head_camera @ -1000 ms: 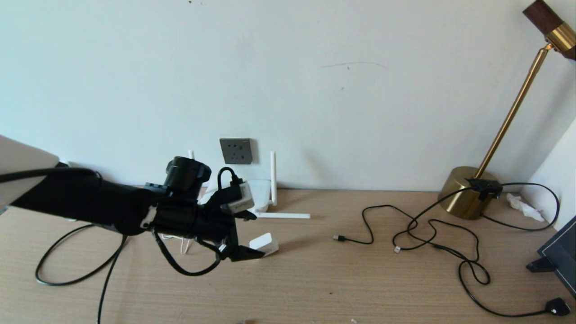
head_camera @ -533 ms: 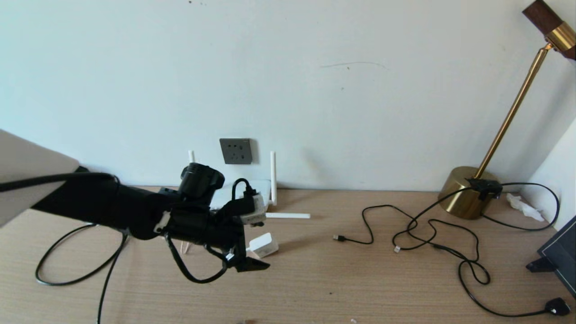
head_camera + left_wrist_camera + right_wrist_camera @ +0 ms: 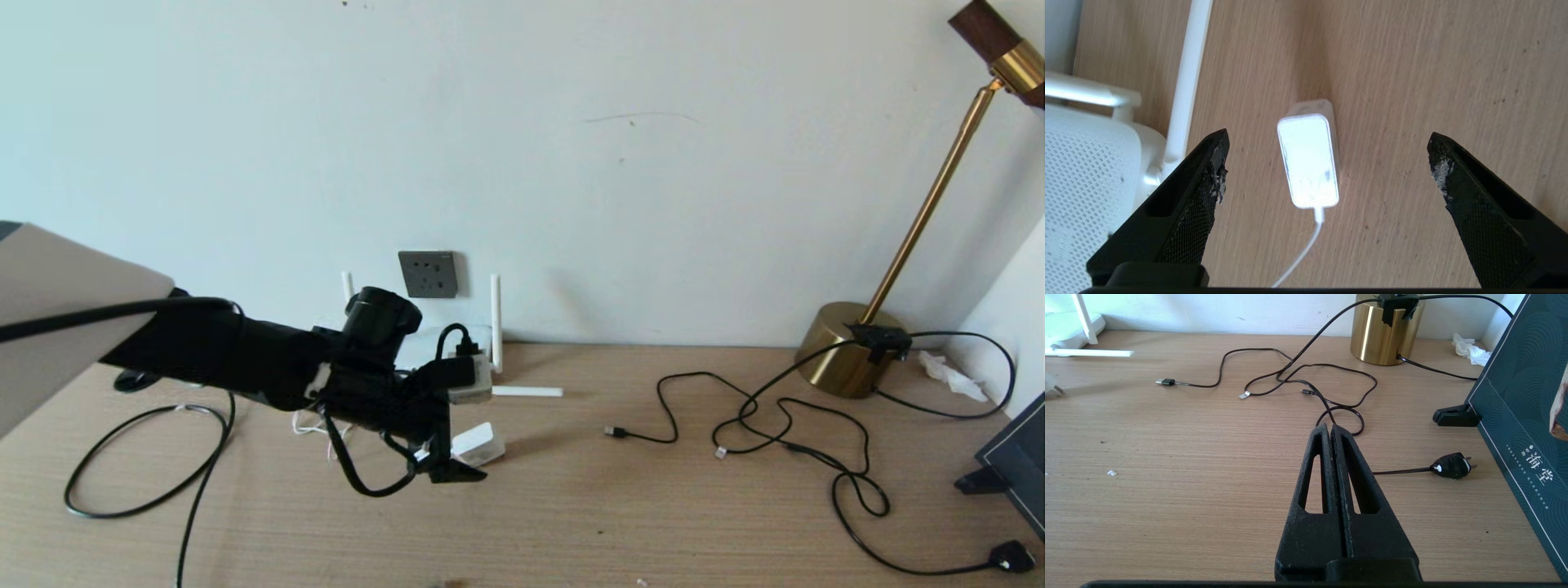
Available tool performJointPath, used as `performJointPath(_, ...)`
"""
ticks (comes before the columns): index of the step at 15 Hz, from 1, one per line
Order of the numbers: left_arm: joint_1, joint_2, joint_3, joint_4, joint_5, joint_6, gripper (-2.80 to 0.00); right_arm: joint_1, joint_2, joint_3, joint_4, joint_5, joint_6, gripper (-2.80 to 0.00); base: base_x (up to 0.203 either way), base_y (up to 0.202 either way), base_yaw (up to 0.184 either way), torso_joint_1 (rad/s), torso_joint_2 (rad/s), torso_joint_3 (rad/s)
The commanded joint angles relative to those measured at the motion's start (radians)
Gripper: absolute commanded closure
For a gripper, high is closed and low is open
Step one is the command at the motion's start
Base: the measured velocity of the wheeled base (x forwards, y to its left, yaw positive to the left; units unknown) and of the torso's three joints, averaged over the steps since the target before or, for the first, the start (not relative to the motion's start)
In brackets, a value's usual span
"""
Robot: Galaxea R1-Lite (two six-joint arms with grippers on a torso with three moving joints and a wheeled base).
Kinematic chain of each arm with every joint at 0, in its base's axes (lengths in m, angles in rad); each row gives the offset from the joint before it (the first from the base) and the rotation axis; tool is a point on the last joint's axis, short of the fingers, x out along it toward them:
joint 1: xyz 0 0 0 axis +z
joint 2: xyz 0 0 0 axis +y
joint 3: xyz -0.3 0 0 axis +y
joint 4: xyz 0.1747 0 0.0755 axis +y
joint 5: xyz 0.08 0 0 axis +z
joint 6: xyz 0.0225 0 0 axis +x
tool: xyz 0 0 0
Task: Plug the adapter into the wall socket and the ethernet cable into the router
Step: Pick up plug
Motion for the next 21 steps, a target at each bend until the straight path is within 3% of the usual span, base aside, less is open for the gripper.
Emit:
performJointPath(1, -0.001, 0.012, -0.012, 0.003, 0.002, 0.006, -2.8, 0.0, 0.0, 0.0, 0.0, 0.0, 0.0, 0.0, 0.0, 0.0, 0.0, 0.0, 0.0, 0.0)
performJointPath(21, -0.018, 0.14, -0.155, 0.11, 0.082, 0.004, -2.8, 0.0, 0.0, 0.0, 0.0, 0.0, 0.0, 0.0, 0.0, 0.0, 0.0, 0.0, 0.0, 0.0)
